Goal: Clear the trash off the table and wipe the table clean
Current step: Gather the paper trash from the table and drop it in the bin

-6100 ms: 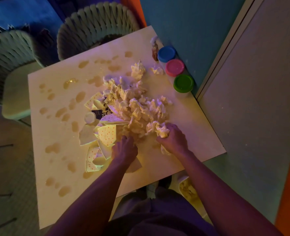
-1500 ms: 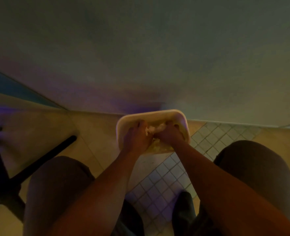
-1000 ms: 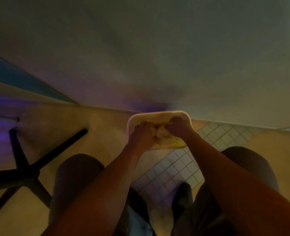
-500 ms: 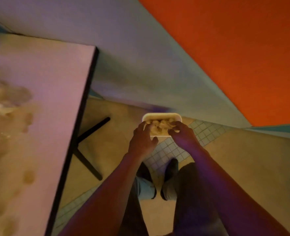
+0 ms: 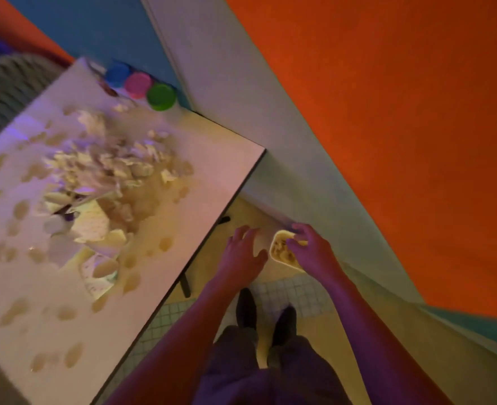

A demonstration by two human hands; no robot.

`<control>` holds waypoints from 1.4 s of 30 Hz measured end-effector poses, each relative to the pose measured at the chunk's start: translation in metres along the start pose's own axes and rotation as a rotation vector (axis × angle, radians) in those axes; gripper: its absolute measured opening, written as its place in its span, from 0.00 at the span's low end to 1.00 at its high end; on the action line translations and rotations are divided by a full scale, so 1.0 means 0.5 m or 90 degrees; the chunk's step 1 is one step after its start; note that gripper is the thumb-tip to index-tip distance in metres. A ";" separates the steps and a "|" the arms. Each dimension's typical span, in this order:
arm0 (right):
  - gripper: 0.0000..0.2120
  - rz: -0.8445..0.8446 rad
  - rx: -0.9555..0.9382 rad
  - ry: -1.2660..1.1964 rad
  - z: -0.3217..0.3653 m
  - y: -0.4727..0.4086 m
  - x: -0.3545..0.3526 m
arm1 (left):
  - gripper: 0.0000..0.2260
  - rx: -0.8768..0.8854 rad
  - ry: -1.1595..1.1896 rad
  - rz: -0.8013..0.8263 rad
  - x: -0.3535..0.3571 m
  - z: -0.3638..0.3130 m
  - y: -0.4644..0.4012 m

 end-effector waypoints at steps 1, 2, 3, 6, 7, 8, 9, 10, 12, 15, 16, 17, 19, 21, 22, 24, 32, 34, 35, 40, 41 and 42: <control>0.19 0.007 -0.016 0.007 0.023 -0.001 -0.001 | 0.26 -0.008 0.012 -0.016 -0.020 0.005 0.012; 0.19 0.012 -0.024 0.011 0.038 -0.002 -0.002 | 0.26 -0.009 0.026 -0.031 -0.034 0.010 0.021; 0.19 0.023 -0.044 0.017 0.064 -0.004 0.001 | 0.25 -0.016 0.043 -0.054 -0.059 0.017 0.036; 0.19 0.048 -0.093 0.041 0.128 -0.005 0.011 | 0.24 -0.034 0.062 -0.111 -0.119 0.039 0.074; 0.19 0.057 -0.110 0.048 0.149 -0.004 0.018 | 0.24 -0.043 0.064 -0.127 -0.140 0.048 0.089; 0.19 0.060 -0.127 0.055 0.170 -0.003 0.024 | 0.23 -0.051 0.066 -0.144 -0.157 0.059 0.099; 0.18 0.065 -0.144 0.061 0.188 -0.002 0.033 | 0.23 -0.060 0.074 -0.160 -0.173 0.072 0.110; 0.18 0.071 -0.158 0.067 0.204 -0.002 0.044 | 0.23 -0.069 0.087 -0.173 -0.188 0.086 0.121; 0.18 0.089 -0.179 0.083 0.228 -0.005 0.071 | 0.22 -0.082 0.109 -0.201 -0.215 0.114 0.137; 0.19 0.123 -0.194 0.108 0.260 -0.011 0.120 | 0.22 -0.119 0.119 -0.239 -0.251 0.160 0.157; 0.19 0.134 -0.203 0.113 0.272 -0.013 0.135 | 0.21 -0.129 0.124 -0.252 -0.264 0.177 0.159; 0.19 0.146 -0.213 0.120 0.286 -0.018 0.152 | 0.21 -0.140 0.131 -0.265 -0.278 0.193 0.159; 0.19 0.166 -0.234 0.146 0.320 -0.034 0.195 | 0.20 -0.162 0.154 -0.290 -0.307 0.239 0.150; 0.19 0.174 -0.243 0.167 0.339 -0.045 0.214 | 0.20 -0.183 0.147 -0.304 -0.321 0.265 0.140; 0.20 0.180 -0.246 0.176 0.350 -0.052 0.230 | 0.20 -0.201 0.142 -0.309 -0.329 0.284 0.132; 0.19 0.191 -0.256 0.198 0.377 -0.071 0.274 | 0.21 -0.235 0.141 -0.308 -0.344 0.329 0.108; 0.19 0.208 -0.280 0.267 0.474 -0.162 0.402 | 0.27 -0.310 0.127 -0.191 -0.370 0.436 -0.028; 0.20 0.205 -0.280 0.276 0.489 -0.185 0.426 | 0.28 -0.296 0.100 -0.176 -0.377 0.440 -0.059; 0.20 0.202 -0.280 0.284 0.493 -0.193 0.433 | 0.28 -0.285 0.078 -0.174 -0.380 0.433 -0.069; 0.20 0.191 -0.275 0.323 0.504 -0.241 0.475 | 0.23 -0.299 0.039 -0.148 -0.386 0.440 -0.107; 0.20 0.193 -0.271 0.339 0.504 -0.251 0.482 | 0.21 -0.306 0.034 -0.141 -0.386 0.445 -0.111; 0.20 0.194 -0.266 0.358 0.504 -0.260 0.490 | 0.20 -0.314 0.028 -0.137 -0.386 0.449 -0.114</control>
Point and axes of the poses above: each hand's wrist, its own y-axis away from the middle knuckle, its own x-axis out of the palm, z = x × y, the point moved 9 cm from there along -y, towards the middle knuckle, and after that the axes turned 6 degrees about -x, right-handed, at the moved point
